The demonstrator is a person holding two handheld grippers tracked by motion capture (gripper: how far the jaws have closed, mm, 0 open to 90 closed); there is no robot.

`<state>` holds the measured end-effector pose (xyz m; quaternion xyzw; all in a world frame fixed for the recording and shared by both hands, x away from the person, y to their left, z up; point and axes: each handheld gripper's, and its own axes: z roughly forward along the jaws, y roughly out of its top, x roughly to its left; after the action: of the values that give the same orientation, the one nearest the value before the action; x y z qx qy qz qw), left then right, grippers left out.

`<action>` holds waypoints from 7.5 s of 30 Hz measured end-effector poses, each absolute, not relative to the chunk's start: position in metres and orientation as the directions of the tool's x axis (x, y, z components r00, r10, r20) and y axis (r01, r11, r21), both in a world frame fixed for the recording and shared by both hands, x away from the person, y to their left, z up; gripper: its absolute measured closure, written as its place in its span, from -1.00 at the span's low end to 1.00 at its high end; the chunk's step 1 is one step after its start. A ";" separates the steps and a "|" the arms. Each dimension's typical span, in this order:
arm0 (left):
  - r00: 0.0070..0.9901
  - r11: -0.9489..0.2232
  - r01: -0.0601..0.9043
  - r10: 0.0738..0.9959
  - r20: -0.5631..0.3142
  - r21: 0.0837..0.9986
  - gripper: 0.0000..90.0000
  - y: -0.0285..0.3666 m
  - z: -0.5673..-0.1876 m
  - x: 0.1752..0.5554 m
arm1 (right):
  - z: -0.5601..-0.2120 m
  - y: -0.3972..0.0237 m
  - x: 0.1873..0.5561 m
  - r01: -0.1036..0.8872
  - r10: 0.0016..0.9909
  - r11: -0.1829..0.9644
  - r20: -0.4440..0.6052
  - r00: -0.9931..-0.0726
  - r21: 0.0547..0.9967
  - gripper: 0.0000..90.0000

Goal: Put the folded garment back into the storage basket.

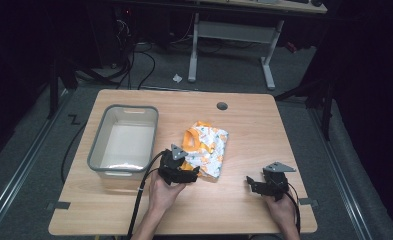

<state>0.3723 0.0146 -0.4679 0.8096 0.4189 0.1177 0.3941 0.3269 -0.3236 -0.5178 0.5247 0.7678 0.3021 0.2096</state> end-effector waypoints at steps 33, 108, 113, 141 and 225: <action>0.555 -0.343 0.649 0.824 -0.114 0.679 -0.64 -0.010 -0.485 0.430 | -0.518 -0.324 0.327 0.678 0.931 0.269 -0.004 -0.365 0.683 -0.47; 0.642 -0.333 0.646 0.724 -0.253 0.687 0.67 -0.012 -0.479 0.422 | -0.518 -0.324 0.327 0.677 0.930 0.271 -0.005 -0.368 0.684 -0.47; 0.650 -0.328 0.635 0.715 -0.256 0.699 0.67 -0.011 -0.472 0.417 | -0.518 -0.324 0.327 0.677 0.930 0.271 -0.005 -0.368 0.684 -0.47; 0.677 -0.268 0.572 0.688 -0.262 0.775 0.67 0.010 -0.439 0.398 | -0.518 -0.324 0.327 0.677 0.930 0.272 -0.005 -0.368 0.684 -0.47; 0.621 -0.144 0.521 0.740 -0.258 0.841 0.67 0.103 -0.375 0.396 | -0.518 -0.324 0.327 0.678 0.930 0.270 -0.004 -0.367 0.684 -0.47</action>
<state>0.3961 0.1029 -0.3752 0.7483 0.4213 0.1096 0.5006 0.3266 -0.3236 -0.5177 0.5227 0.7692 0.3027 0.2084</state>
